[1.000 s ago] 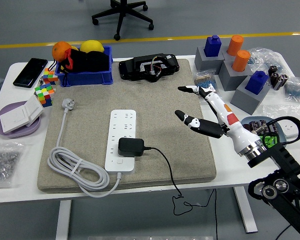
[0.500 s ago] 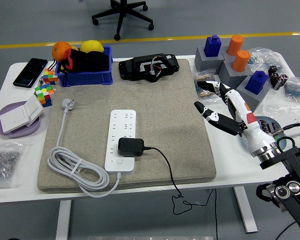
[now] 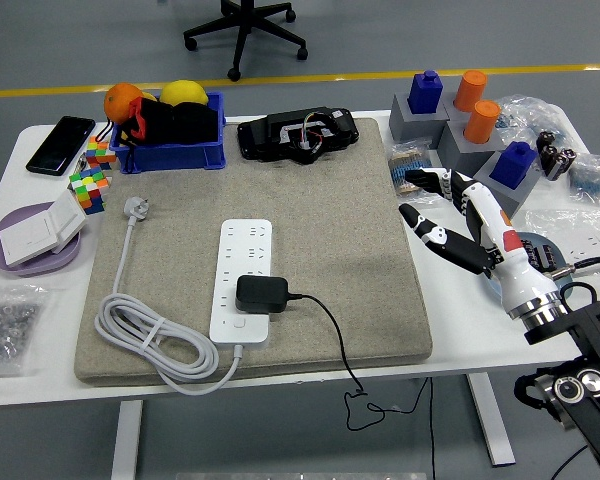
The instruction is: Press the white button,pick up the black plug,place it near the board,insert it into the board
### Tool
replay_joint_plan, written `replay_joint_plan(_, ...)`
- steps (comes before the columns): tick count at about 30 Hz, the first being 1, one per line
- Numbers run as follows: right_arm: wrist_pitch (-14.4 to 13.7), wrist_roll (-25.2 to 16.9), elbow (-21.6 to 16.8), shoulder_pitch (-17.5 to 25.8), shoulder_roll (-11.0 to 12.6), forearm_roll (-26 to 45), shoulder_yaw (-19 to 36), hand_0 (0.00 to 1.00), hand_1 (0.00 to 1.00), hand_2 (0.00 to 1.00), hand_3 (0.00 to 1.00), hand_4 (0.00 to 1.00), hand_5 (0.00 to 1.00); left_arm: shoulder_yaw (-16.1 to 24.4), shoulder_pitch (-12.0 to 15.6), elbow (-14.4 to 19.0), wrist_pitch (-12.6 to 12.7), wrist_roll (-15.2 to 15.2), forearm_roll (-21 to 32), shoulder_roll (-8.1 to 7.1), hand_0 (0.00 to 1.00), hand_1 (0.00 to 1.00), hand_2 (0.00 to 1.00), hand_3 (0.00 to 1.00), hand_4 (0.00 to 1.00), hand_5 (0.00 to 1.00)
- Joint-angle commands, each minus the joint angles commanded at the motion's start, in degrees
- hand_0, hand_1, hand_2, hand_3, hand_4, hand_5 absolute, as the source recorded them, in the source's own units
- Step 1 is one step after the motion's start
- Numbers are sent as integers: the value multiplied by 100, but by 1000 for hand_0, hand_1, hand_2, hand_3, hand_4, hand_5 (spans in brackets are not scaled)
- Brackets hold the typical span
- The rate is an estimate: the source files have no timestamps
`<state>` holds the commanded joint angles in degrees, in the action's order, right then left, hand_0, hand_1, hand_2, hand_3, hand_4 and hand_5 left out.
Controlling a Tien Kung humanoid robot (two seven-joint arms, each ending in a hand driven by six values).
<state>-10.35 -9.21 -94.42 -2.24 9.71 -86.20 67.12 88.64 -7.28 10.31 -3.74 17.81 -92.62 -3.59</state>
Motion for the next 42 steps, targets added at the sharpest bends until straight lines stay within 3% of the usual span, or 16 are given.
replay_joint_plan(12,-2,65,127,234,-243,-109,-110,818,743,713,689,821,508,355,486,0,29,3,-186,-16,652,643,644,686,583,27)
replay_joint_plan(23,123,355,205,433,-380,-234,-51,817,745,714,686,816,490,465,642,0,31,-6,-335,-143,652,644,644,686,583,26)
replay_joint_plan(37,189,520,313,570,-401,-264,-56,820,746,714,689,819,465,682,941,0,51,-36,-424,5,652,643,644,686,584,25)
replay_joint_plan(42,180,514,327,640,-454,-274,-17,820,749,714,689,817,460,781,1066,0,44,-19,-561,-24,652,643,644,686,584,27)
